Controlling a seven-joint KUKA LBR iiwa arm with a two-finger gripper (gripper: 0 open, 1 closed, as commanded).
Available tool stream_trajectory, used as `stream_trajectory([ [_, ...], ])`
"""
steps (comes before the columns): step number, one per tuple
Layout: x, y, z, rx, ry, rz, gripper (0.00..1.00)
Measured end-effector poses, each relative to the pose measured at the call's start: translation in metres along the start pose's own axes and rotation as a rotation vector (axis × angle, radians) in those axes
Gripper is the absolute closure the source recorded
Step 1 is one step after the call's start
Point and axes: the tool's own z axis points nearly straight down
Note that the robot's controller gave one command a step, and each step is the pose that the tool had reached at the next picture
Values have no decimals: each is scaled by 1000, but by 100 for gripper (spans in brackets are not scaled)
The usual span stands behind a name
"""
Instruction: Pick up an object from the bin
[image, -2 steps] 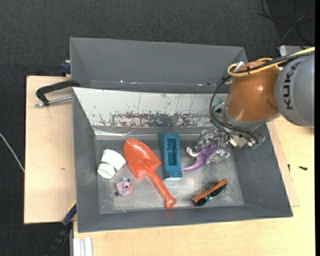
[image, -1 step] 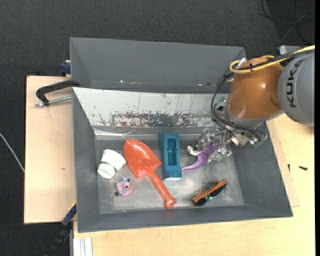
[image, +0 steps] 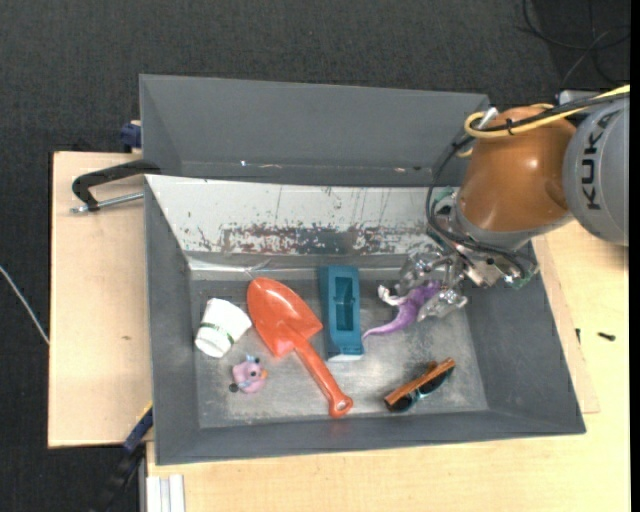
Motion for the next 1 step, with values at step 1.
stream_trajectory([
  [1,-1,0,-12,1,-2,0,100],
])
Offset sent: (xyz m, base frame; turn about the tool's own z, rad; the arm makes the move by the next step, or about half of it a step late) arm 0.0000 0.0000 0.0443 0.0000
